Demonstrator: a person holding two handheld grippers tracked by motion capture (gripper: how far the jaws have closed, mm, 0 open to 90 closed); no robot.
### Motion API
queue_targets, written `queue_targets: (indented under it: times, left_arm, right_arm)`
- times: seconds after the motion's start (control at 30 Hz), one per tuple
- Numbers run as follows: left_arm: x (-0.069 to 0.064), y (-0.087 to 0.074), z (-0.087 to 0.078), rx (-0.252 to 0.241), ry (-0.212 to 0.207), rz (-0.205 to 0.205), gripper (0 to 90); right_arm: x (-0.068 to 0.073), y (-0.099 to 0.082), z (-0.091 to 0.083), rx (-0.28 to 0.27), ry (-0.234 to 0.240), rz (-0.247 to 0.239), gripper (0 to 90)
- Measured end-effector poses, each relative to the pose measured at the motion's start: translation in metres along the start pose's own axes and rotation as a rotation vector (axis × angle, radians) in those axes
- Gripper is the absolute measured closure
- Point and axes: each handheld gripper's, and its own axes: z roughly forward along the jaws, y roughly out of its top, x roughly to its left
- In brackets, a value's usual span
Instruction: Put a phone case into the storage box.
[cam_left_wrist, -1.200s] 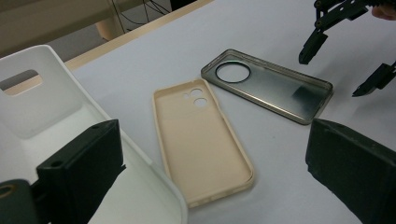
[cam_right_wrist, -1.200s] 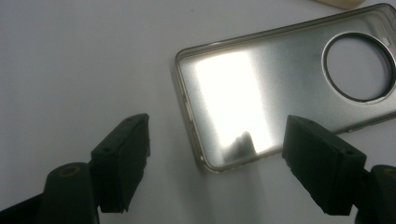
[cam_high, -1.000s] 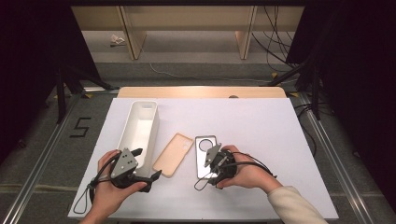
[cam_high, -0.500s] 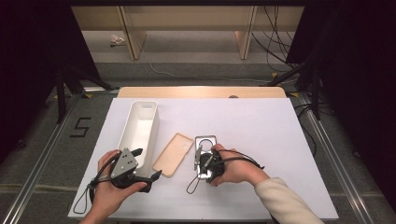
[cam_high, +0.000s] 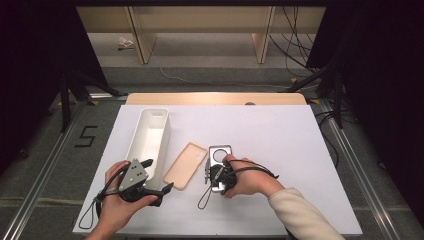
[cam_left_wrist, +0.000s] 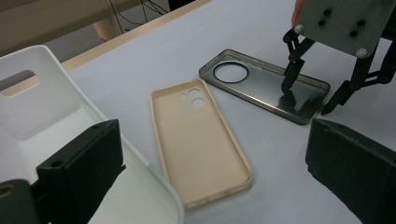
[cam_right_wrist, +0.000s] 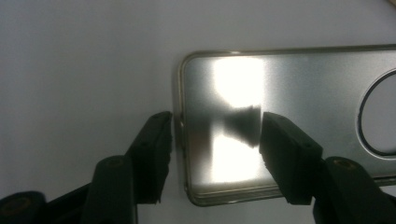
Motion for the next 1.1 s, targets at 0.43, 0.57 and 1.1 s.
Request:
queue_targets:
  times: [0.43,0.57,1.1]
  left_arm:
    - [0.000,0.000,0.000,-0.001,-0.002,0.000,3.8]
    - [-0.001,0.000,0.000,0.000,-0.003,0.000,3.9]
    - [-0.001,0.000,0.000,-0.005,-0.006,-0.004,4.1]
  right_arm:
    - [0.005,0.004,-0.002,0.037,0.017,-0.023,61.5]
    - [0.007,0.005,-0.003,0.045,0.023,-0.049,66.6]
    - [0.013,0.008,-0.003,0.061,0.014,-0.059,81.6]
